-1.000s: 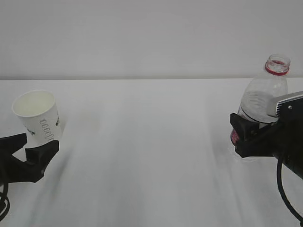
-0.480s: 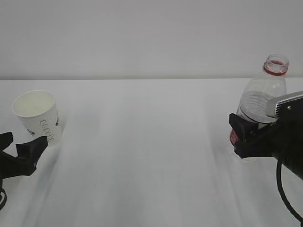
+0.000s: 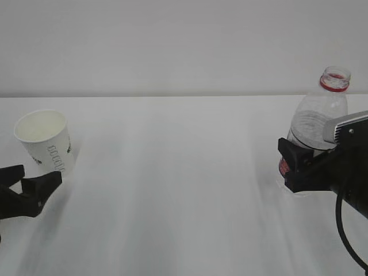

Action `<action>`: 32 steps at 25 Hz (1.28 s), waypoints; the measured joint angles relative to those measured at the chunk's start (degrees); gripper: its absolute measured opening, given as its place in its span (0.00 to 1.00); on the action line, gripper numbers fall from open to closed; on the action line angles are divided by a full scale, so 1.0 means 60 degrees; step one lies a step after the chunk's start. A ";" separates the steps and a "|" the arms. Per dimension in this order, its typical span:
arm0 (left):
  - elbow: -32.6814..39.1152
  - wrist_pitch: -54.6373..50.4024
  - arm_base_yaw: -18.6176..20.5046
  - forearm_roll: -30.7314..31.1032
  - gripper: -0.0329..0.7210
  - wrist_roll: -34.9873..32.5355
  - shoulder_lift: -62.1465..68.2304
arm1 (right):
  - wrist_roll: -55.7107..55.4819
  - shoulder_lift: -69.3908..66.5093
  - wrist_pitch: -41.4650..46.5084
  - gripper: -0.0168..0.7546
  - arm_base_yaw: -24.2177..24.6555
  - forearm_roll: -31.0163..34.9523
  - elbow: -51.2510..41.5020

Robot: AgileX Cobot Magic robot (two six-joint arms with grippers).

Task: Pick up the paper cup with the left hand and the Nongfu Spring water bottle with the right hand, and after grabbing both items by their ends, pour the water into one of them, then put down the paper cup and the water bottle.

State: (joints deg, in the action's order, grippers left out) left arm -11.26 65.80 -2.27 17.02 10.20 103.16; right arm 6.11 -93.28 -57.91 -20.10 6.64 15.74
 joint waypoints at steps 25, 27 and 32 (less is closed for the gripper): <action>-0.0106 0.0041 0.0018 -0.0693 0.93 -0.0828 0.0631 | 0.0000 0.0000 0.0000 0.69 0.0000 0.0000 0.0000; -0.0106 0.0041 0.0018 -0.0753 0.95 -0.0885 0.0631 | 0.0000 0.0000 0.0000 0.69 0.0000 0.0000 0.0000; -0.0275 0.0041 0.0018 -0.0773 0.96 -0.0860 0.0631 | 0.0000 0.0000 0.0000 0.69 0.0000 0.0000 0.0000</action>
State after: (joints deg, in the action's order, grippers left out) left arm -12.91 66.05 -2.17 12.38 5.04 106.95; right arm 6.11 -93.28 -57.91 -20.10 6.64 15.74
